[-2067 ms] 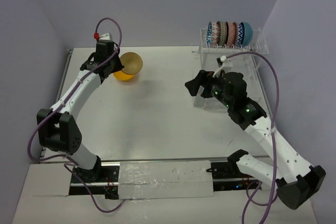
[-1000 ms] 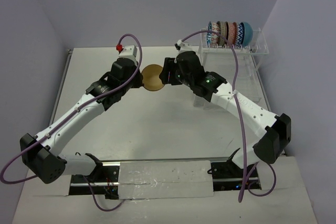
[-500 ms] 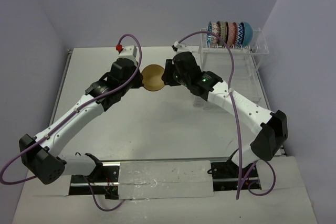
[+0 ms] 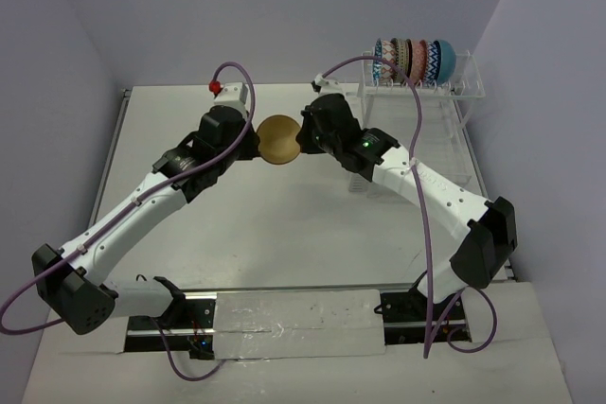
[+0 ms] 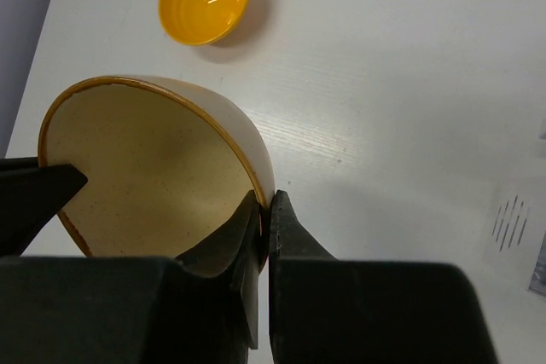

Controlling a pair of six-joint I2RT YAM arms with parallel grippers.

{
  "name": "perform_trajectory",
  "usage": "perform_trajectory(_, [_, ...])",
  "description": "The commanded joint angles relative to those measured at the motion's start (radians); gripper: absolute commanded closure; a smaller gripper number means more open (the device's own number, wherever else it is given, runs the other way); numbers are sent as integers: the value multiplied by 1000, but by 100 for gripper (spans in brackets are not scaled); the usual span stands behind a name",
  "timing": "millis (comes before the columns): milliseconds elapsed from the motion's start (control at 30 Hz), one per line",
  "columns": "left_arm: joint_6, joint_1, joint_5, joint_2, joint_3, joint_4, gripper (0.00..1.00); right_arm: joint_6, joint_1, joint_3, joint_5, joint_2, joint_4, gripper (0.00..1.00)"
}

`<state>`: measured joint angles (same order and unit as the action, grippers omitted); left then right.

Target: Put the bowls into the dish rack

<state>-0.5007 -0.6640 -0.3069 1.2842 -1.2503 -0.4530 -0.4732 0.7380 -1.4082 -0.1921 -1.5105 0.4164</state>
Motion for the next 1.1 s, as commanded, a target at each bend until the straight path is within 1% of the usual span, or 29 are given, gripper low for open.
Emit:
perform_trajectory(0, [-16, 4, -6, -39, -26, 62, 85, 34, 12, -61, -47, 12, 22, 100])
perform_trajectory(33, [-18, 4, -1, -39, -28, 59, 79, 38, 12, -63, -55, 13, 25, 100])
perform_trajectory(100, [-27, 4, 8, -45, -28, 62, 61, 45, 14, -60, -76, 19, 39, 100])
perform_trajectory(133, [-30, 4, 21, -48, -26, 63, 36, 48, 12, -54, -107, 22, 50, 100])
perform_trajectory(167, [-33, 4, 23, -55, -23, 66, 24, 53, 12, -49, -122, 26, 55, 100])
perform_trajectory(200, [-38, 4, 26, -59, -24, 68, 6, 62, 12, -45, -138, 35, 59, 100])
perform_trajectory(233, [-41, 4, 28, -62, -24, 68, 2, 68, 12, -34, -154, 39, 67, 100])
perform_trajectory(300, [-45, 6, 26, -68, -32, 56, 1, 88, 11, -23, -211, 58, 82, 100])
perform_trajectory(333, [-48, 6, 23, -69, -38, 51, 1, 96, 11, -11, -268, 64, 100, 100])
perform_trajectory(467, [-52, 20, 17, -97, -26, 46, 1, 157, 0, 23, -410, 113, 142, 100])
perform_trajectory(600, [-55, 96, 66, -121, 9, 39, 1, 197, -58, 51, -469, 168, 185, 100])
perform_trajectory(767, [-36, 211, 135, -177, 66, 33, 1, 243, -178, 90, -518, 254, 219, 100])
perform_trajectory(967, [31, 305, 123, -229, 124, 17, 1, 292, -290, 135, -638, 300, 219, 100])
perform_trajectory(1067, [39, 310, 86, -247, 179, 37, 1, 317, -339, 138, -717, 276, 203, 100])
